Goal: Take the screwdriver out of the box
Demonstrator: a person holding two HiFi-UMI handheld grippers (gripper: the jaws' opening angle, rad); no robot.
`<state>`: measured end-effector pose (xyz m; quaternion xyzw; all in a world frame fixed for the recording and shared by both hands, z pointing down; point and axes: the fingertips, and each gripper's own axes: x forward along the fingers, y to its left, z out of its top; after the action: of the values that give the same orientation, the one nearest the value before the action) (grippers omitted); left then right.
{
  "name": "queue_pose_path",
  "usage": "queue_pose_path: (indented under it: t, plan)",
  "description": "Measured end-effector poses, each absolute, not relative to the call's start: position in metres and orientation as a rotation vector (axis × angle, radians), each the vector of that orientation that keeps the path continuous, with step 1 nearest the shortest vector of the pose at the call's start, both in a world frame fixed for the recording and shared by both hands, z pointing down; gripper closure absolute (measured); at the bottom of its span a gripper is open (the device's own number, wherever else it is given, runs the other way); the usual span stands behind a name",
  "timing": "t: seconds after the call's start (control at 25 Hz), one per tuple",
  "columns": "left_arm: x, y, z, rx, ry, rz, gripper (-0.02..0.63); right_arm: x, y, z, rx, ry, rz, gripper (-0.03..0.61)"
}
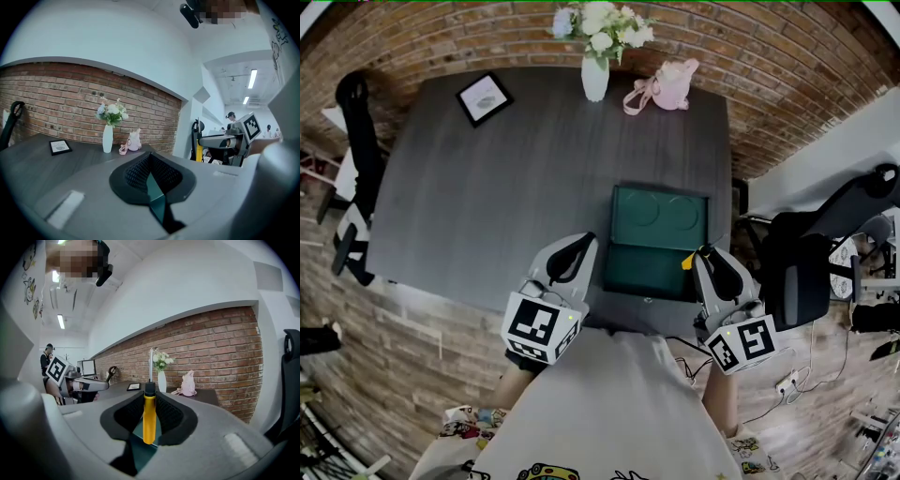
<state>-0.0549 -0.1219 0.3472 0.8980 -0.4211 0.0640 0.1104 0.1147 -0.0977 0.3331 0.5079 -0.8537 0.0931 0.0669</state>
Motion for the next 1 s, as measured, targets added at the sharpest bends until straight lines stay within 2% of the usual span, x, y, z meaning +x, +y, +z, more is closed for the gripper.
queue_pose_path:
  t: [1.0]
  plan:
    - [-0.0514,-0.1290,0.3509,2.636,-1.211,0.203,0.615,0.1140,-0.1005,0.3421,1.511,-2.537,0.302,0.497]
